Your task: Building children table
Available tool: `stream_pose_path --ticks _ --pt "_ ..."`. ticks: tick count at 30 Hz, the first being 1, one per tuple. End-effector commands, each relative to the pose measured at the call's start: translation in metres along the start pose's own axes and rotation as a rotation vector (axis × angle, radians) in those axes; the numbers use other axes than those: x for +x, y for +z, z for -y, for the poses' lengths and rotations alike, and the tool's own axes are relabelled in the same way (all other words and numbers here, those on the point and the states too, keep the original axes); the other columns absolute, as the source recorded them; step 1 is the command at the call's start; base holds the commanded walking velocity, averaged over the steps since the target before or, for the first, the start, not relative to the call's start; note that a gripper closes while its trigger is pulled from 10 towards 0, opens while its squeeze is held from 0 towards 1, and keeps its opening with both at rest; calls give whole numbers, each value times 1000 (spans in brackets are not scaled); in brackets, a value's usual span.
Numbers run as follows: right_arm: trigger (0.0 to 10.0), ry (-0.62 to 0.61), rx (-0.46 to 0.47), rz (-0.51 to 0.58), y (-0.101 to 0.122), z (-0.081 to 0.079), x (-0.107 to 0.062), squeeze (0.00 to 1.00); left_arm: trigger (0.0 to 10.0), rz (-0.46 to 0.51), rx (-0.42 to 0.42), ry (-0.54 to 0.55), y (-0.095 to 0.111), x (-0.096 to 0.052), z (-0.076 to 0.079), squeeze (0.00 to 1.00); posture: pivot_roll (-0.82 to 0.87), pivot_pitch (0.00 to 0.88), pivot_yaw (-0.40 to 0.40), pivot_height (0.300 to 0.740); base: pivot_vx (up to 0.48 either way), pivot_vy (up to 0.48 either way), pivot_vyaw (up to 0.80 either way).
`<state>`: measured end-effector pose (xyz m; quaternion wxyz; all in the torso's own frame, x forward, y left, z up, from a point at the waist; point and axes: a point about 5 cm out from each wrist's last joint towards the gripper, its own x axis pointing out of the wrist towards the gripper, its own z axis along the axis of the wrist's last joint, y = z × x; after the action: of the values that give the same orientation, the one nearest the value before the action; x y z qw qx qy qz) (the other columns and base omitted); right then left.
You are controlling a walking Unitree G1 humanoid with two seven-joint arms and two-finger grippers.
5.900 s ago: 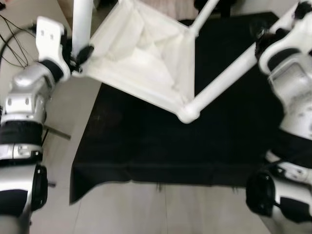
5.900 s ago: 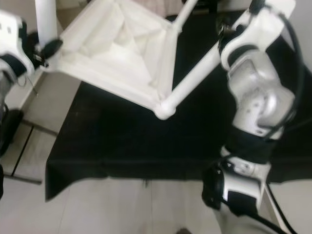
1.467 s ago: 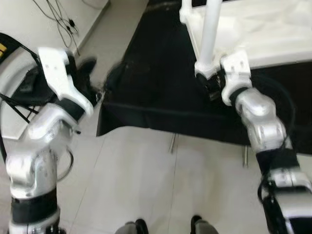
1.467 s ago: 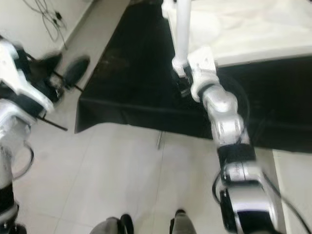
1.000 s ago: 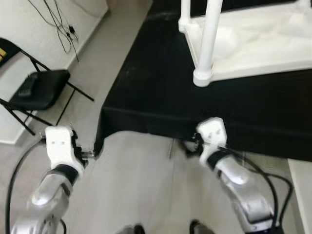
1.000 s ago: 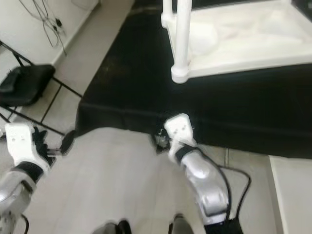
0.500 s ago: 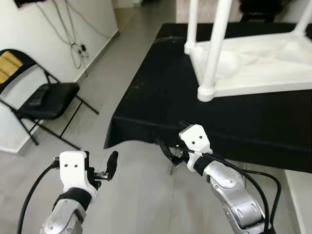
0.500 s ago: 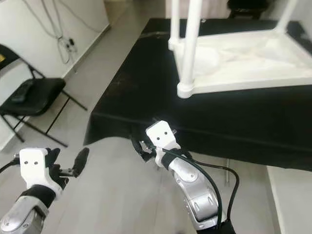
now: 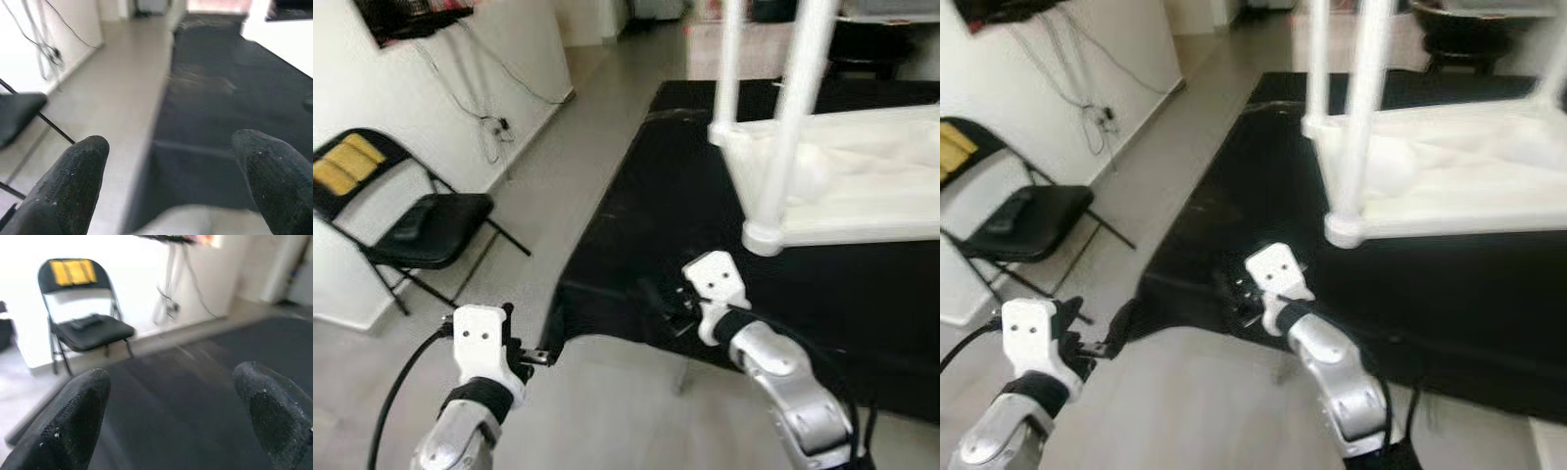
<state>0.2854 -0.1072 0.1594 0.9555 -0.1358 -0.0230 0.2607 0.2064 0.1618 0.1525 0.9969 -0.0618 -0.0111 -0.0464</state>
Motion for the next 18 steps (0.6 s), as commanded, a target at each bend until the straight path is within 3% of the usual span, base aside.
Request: stream_pose_path --ticks 1,18 --pt "10000 41 15 5 0 -9 1 0 10000 -26 14 18 -6 -1 -4 0 -74 82 83 740 326 0 0" --pt "10000 23 4 4 14 -7 19 0 10000 -17 22 -2 -5 1 -4 0 -66 81 89 740 327 0 0"
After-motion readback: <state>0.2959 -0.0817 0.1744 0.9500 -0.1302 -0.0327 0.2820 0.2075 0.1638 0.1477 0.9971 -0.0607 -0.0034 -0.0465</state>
